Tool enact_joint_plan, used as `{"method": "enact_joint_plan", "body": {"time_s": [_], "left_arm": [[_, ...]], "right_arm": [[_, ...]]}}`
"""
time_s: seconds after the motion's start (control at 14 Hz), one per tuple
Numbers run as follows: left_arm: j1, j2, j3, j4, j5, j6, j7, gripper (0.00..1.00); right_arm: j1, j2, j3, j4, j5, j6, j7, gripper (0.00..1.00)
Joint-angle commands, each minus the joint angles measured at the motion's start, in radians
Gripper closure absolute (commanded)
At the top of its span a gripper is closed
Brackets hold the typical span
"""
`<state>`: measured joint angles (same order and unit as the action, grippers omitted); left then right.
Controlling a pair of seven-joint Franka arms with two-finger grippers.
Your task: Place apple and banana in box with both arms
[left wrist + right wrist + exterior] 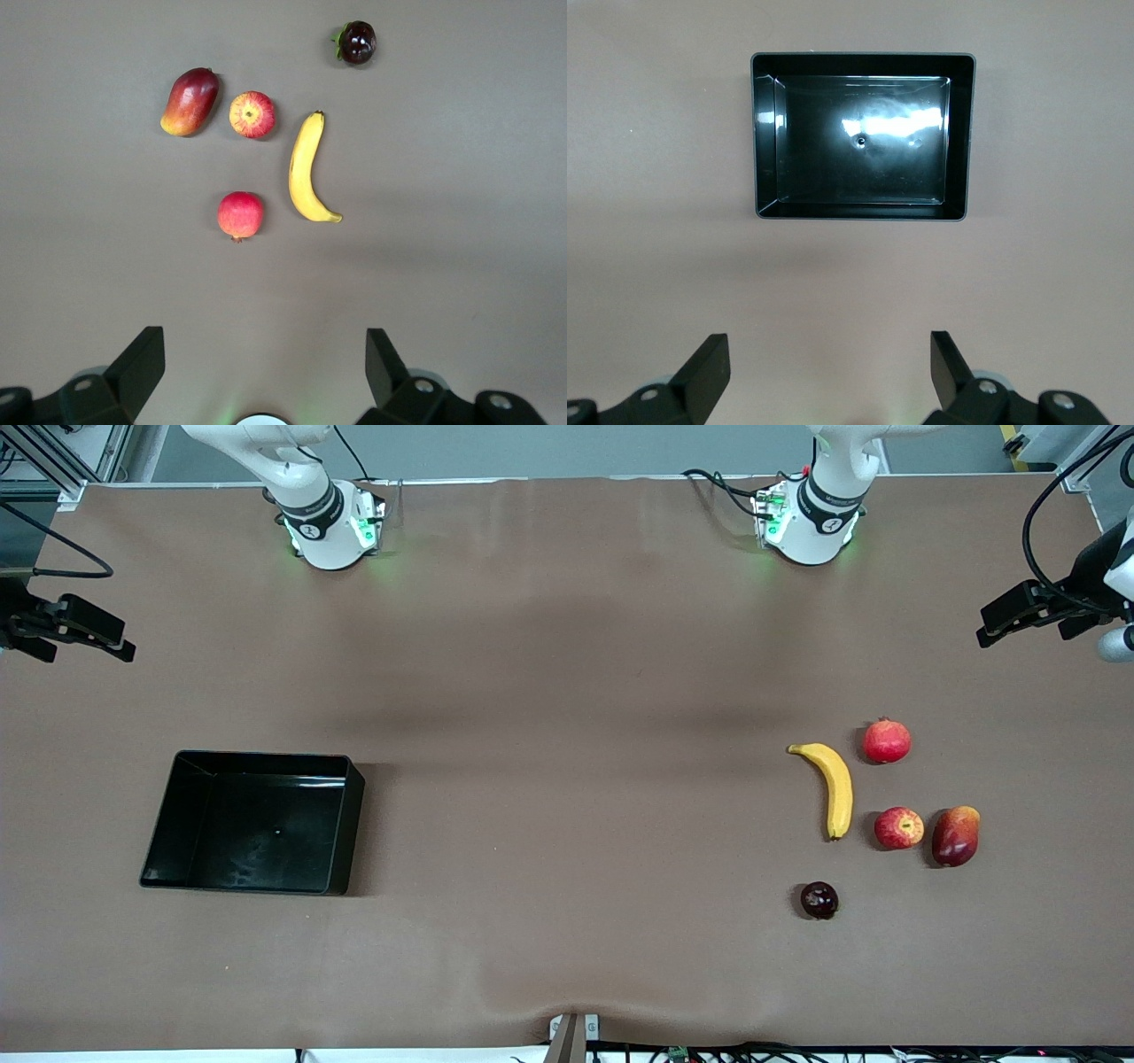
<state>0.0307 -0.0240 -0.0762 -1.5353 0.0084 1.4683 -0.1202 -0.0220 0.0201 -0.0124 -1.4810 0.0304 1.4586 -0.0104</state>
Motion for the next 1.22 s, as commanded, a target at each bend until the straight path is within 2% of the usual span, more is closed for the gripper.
{"method": "enact_joint_plan", "body": {"time_s": [0.0,1.15], "left_arm": [[0.008,0.004,-0.001,0.020,-0.011,-0.013,0.017,0.00],[0.006,0.013,-0.002,0.020,-0.001,-0.013,0.019,0.00]], "right_arm": [[0.005,0.001,0.000,0.005,-0.001,-0.004,0.004,0.00],[0.007,0.001,0.000,0.005,0.000,-0.004,0.004,0.00]]}}
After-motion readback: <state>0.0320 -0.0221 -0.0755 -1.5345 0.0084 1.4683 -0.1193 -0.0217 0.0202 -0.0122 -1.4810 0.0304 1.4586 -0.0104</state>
